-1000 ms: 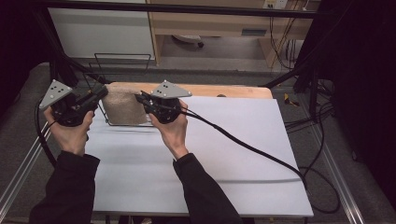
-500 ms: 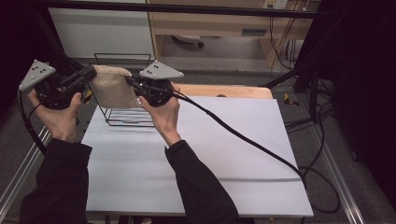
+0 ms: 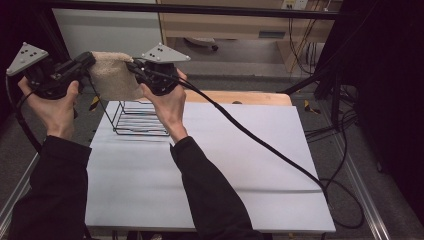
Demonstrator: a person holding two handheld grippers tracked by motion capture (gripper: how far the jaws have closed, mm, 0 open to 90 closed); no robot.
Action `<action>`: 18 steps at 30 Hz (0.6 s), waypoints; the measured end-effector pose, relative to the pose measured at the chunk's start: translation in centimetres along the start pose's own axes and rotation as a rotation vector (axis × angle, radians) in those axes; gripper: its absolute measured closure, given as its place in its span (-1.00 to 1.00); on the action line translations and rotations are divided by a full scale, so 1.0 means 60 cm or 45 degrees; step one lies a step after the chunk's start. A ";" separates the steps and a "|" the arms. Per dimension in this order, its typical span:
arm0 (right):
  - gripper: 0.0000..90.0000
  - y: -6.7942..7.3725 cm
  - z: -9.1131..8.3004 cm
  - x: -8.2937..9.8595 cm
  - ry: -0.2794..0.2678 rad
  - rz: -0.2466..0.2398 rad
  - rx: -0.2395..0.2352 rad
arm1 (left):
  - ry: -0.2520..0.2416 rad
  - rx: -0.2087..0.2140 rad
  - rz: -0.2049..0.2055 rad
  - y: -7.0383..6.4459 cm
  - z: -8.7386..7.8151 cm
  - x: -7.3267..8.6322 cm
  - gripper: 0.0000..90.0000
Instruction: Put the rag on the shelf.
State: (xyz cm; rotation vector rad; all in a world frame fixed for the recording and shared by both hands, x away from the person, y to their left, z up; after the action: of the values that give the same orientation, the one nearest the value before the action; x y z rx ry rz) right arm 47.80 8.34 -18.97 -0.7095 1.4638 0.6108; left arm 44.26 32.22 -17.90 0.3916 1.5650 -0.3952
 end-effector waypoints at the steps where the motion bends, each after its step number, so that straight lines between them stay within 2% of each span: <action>1: 0.88 0.000 0.003 -0.003 -0.004 -0.002 -0.001 | 0.001 0.000 -0.006 0.003 0.003 -0.002 0.89; 5: 0.88 -0.001 0.017 -0.013 0.003 -0.015 0.013 | 0.012 -0.013 -0.011 0.015 0.015 -0.006 0.89; 8: 0.88 -0.006 0.028 -0.017 0.009 -0.016 0.022 | 0.002 -0.005 -0.043 0.027 0.023 -0.010 0.89; 18: 0.88 -0.036 0.054 -0.010 0.048 0.024 0.043 | 0.034 -0.002 -0.060 0.048 0.061 -0.030 0.89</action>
State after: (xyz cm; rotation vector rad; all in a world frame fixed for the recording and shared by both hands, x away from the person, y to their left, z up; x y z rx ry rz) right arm 51.54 9.35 -18.34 -0.6846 1.5134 0.5882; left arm 48.93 32.98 -16.24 0.3607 1.6031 -0.4264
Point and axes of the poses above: each handheld gripper's, and its own axes: z roughly forward along the jaws, x roughly out of its underside, y roughly to its left, the point moved 1 cm from there along z, roughly forward along the jaws, and after that the axes turned 5 degrees about x, right-handed, at the moved point
